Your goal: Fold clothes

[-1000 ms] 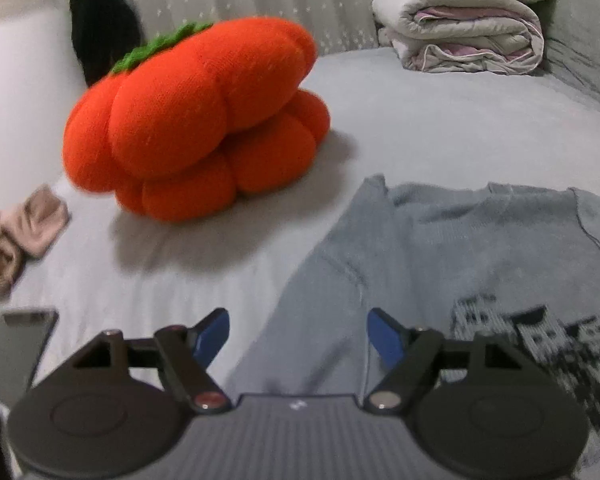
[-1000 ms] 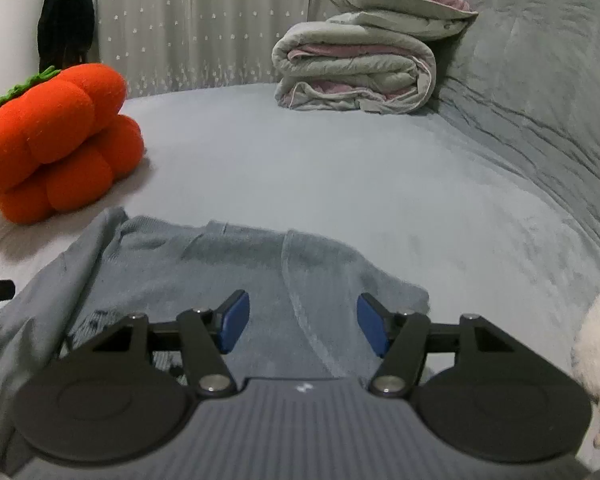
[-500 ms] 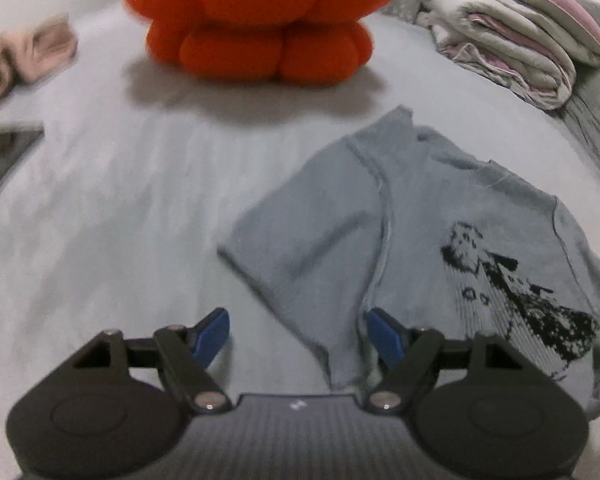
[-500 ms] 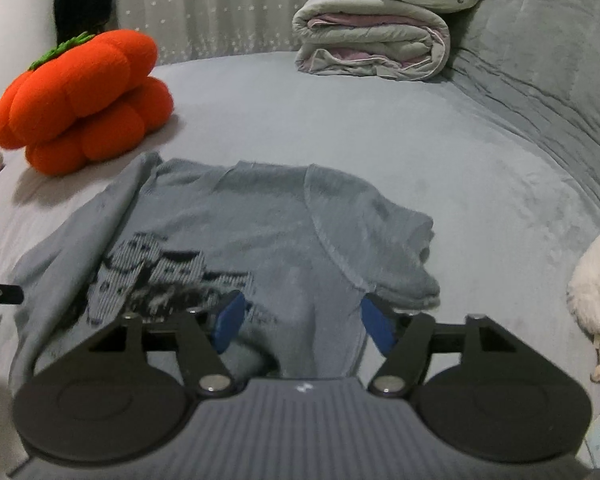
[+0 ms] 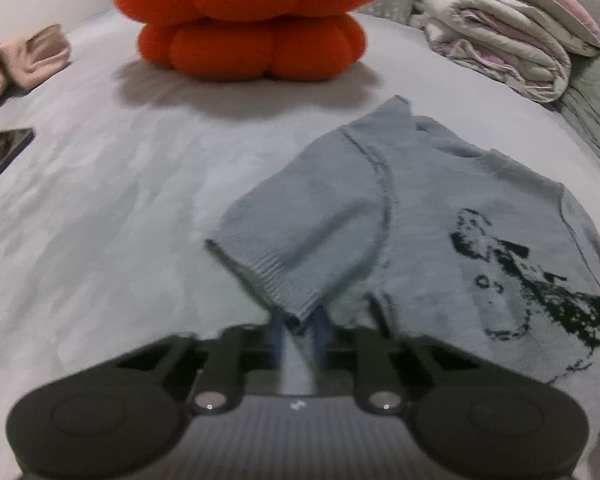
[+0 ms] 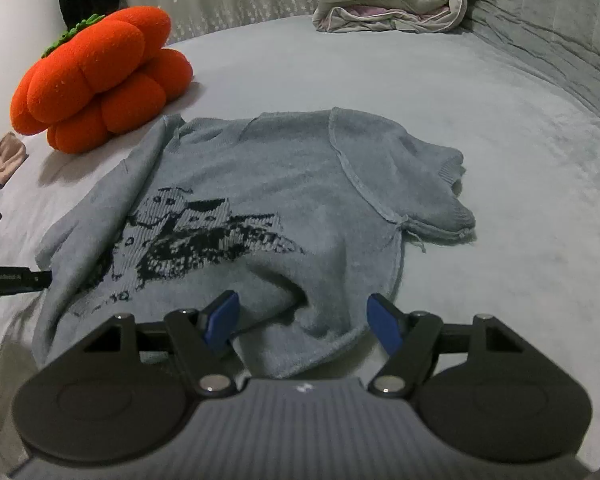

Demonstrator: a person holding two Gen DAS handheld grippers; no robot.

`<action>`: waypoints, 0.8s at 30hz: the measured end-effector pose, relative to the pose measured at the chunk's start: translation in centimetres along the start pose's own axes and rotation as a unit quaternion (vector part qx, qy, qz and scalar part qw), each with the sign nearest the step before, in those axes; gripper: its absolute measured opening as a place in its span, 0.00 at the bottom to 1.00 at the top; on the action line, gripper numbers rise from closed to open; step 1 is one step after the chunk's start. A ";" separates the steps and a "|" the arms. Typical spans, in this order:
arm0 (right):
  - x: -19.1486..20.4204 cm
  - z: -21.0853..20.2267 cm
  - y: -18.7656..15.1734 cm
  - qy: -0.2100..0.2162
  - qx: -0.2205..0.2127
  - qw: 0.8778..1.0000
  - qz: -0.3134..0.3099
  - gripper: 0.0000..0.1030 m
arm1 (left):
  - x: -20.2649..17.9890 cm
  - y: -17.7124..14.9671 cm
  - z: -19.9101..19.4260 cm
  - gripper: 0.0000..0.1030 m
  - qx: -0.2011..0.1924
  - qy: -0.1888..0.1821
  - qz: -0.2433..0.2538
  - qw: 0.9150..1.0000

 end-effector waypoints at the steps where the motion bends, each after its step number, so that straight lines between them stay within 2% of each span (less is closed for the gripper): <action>1: 0.1 0.1 0.0 0.000 0.000 1.000 0.001 0.72 | 0.0 0.1 0.0 0.03 -0.003 0.005 0.001 1.000; 3: 0.2 0.1 0.0 -0.001 0.000 1.000 0.001 0.72 | 0.1 0.3 -0.1 0.03 -0.009 0.016 -0.002 1.000; 6: 0.2 0.1 0.1 0.001 0.001 1.000 -0.001 0.72 | 1.1 1.1 -0.5 0.02 -0.033 0.054 -0.008 0.998; 11: 0.2 -0.2 0.2 0.007 0.001 1.000 -0.003 0.72 | 3.6 3.2 -1.5 0.02 -0.077 0.129 0.016 0.989; 16: -0.1 -0.6 0.1 0.010 0.000 1.000 -0.006 0.72 | 7.3 4.3 -1.4 0.02 -0.087 0.177 -0.001 0.980; 20: -0.5 -0.8 0.0 0.008 0.001 1.000 -0.009 0.72 | 9.5 4.6 -1.0 0.02 -0.087 0.197 -0.018 0.976; 21: -0.6 -0.9 -0.1 0.007 0.001 1.000 -0.010 0.72 | 9.9 4.5 -0.9 0.00 -0.083 0.201 -0.019 0.976; 24: -1.1 -1.0 -0.3 0.005 0.002 1.000 -0.012 0.72 | 10.4 4.1 -0.2 0.01 -0.061 0.196 -0.023 0.978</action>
Point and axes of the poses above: each gripper's, at about its wrist camera, not at the fingertips, and z roughly the way its jaws point, x to its left, y to its top, the point moved 6 cm from there along z, roughly the way its jaws point, and after that the axes turned 7 degrees about z, right-handed, at the moved point
